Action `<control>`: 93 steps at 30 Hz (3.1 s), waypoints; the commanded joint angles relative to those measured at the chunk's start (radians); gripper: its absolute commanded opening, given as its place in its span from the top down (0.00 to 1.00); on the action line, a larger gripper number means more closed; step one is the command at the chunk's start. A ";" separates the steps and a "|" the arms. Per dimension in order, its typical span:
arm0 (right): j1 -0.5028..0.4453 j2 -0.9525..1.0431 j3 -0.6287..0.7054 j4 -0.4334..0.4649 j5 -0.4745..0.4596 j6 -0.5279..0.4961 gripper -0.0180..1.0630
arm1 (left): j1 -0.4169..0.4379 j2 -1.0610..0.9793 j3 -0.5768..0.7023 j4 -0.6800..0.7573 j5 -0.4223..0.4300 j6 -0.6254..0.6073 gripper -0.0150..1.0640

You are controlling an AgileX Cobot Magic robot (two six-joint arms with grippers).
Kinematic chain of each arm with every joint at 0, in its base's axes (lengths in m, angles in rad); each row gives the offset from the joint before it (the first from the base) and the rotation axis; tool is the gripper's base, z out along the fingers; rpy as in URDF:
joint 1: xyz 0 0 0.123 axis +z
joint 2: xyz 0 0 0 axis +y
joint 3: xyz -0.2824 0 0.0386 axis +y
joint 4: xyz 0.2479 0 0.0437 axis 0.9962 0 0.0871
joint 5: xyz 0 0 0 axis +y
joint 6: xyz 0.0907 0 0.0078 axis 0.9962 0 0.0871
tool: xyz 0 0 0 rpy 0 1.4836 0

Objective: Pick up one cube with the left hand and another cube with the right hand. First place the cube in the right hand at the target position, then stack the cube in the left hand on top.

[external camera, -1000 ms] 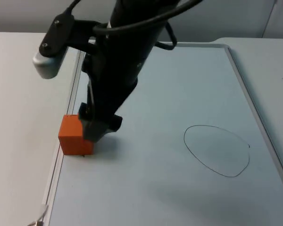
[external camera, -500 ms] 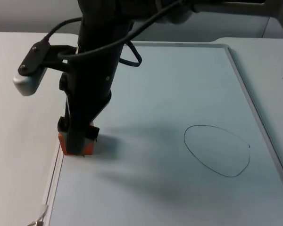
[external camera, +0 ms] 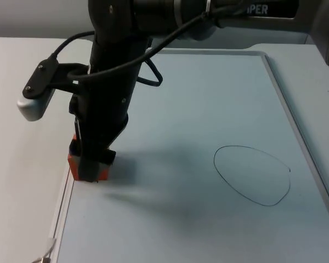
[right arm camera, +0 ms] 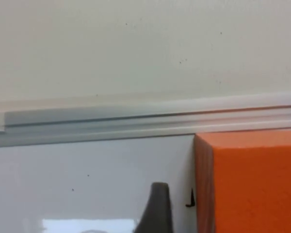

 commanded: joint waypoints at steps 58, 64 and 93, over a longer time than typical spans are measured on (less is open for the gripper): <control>-0.166 -1.339 0.940 -0.190 0.016 0.665 0.99 | -0.007 -0.005 0.003 0.000 0.000 0.057 0.98; -0.166 -1.359 1.120 -0.239 -0.086 0.774 0.99 | -0.007 -0.005 0.003 0.000 0.000 0.057 0.98; -0.280 -0.965 1.246 -0.349 -0.458 1.046 0.99 | -0.007 -0.005 0.003 -0.006 -0.002 0.074 0.98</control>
